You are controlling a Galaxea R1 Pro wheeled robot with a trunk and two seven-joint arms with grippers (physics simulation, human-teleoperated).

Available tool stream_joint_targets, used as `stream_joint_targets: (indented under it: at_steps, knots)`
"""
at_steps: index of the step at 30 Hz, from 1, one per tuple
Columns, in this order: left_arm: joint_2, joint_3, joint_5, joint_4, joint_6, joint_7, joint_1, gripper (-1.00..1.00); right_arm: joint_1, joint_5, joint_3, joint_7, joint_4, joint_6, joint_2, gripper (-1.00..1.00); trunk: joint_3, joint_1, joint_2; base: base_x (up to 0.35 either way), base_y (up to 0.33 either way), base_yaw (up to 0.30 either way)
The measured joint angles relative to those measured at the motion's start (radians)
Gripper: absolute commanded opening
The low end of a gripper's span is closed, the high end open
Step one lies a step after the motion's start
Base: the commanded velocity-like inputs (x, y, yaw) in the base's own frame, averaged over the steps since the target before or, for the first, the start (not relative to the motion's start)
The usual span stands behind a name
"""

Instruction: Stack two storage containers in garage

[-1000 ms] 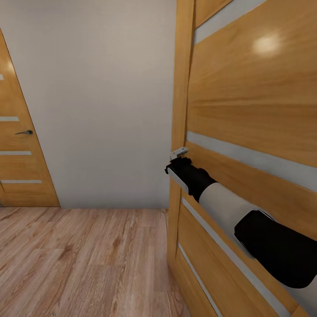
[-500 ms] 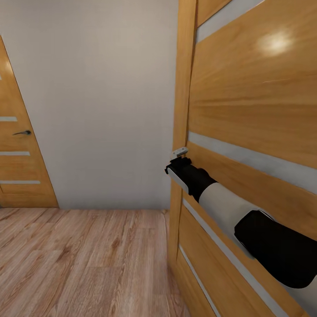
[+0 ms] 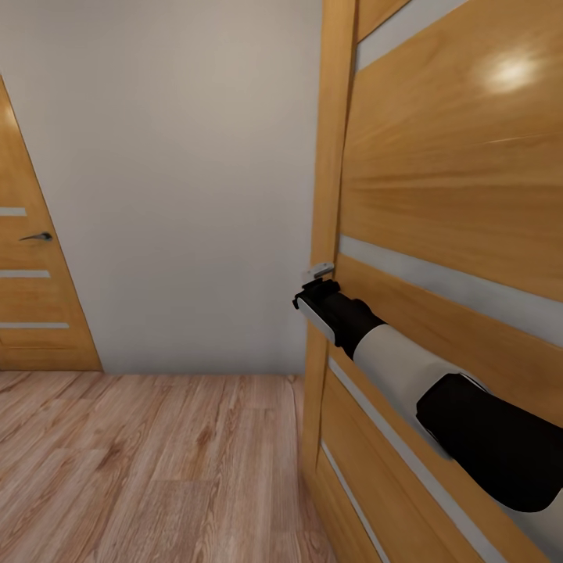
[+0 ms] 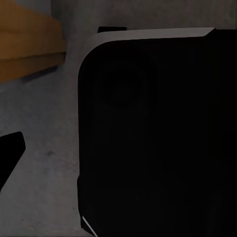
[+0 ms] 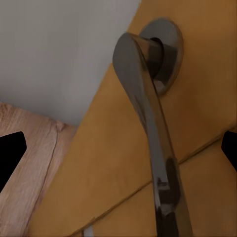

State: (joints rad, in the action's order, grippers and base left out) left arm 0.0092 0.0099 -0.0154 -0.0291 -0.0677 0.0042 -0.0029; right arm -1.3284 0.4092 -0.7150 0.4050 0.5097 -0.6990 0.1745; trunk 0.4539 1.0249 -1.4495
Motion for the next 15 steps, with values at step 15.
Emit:
stream_joint_targets:
  at_steps: [15]
  knots:
    - [0.0, 0.0, 0.0, 0.0, 0.0, 0.0, 0.0, 1.0, -0.001, -0.011, 0.0, 0.0, -0.015, -0.001, 0.0, 1.0, 0.0, 0.0, 0.0, 0.005, 0.0, 0.0]
